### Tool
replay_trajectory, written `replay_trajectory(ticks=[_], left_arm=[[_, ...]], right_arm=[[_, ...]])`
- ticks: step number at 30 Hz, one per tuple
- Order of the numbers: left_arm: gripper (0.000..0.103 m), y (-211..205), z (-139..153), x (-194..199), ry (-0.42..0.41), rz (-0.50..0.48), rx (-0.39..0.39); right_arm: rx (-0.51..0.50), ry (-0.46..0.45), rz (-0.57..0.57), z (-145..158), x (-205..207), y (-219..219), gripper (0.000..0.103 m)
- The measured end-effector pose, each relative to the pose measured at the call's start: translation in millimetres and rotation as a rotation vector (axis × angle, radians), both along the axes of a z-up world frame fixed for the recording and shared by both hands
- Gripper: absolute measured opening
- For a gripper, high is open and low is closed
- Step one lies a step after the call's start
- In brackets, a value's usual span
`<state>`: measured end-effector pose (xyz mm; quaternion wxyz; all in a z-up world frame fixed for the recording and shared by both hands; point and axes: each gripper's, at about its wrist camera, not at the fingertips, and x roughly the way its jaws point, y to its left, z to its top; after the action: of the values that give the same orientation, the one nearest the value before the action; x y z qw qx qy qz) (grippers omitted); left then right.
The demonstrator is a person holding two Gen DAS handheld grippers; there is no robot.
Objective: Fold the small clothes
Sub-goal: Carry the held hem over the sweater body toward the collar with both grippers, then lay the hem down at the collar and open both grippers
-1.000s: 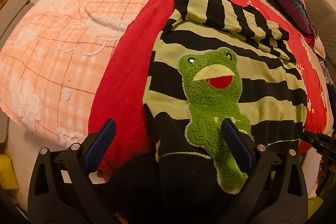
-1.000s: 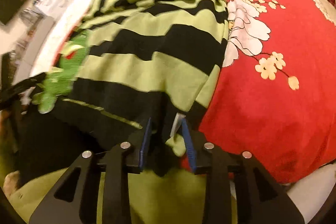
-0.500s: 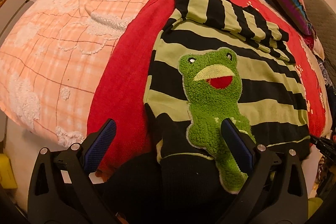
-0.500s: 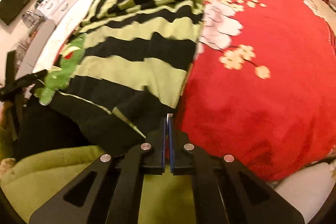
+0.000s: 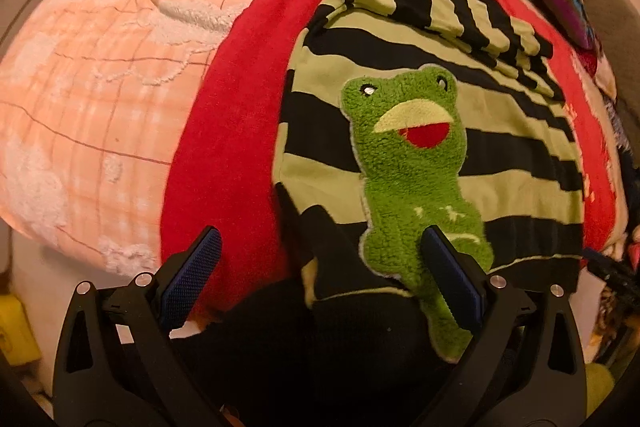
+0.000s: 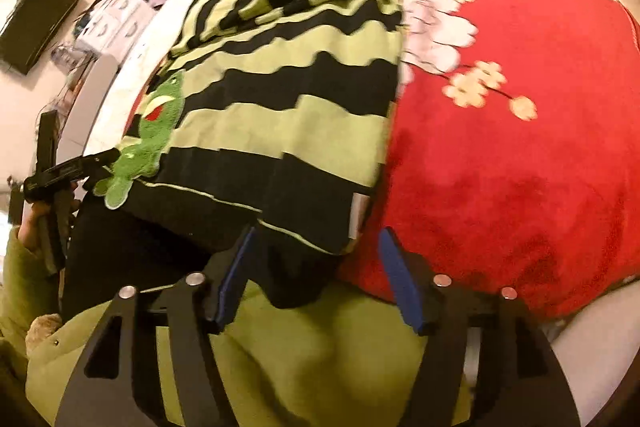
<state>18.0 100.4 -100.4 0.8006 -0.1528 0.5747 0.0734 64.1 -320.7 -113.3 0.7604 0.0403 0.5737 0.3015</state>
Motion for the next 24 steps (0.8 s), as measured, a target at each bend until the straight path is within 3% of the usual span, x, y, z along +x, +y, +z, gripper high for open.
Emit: replay_trajectory(ticks=[5,8,13,18,22,24], left_arm=[[0.093,-6,-2,-7,0.003,-0.025,-0.059],[0.093,-9,-8,-8,0.008,-0.024,-0.162],[0.086,-12,-11,-6,0.038,-0.023,-0.13],[0.067,-22,-10,-4,0.026,-0.051,-0.09],[0.053,-32,-6,-3,0.005,-0.086,-0.052],[0.041,-38,-3,-3,-0.014,-0.098,-0.041]], right_arm=[[-0.002,0.045,0.01,-11,8,15,0.067],[0.006,0.063,-0.002,-17,11,18,0.068],[0.011,0.117,-0.012,-32,11,17,0.067],[0.054,0.178,-0.05,-45,11,8,0.044],[0.082,0.162,-0.021,-38,9,8,0.022],[0.098,0.143,0.003,-30,8,8,0.017]])
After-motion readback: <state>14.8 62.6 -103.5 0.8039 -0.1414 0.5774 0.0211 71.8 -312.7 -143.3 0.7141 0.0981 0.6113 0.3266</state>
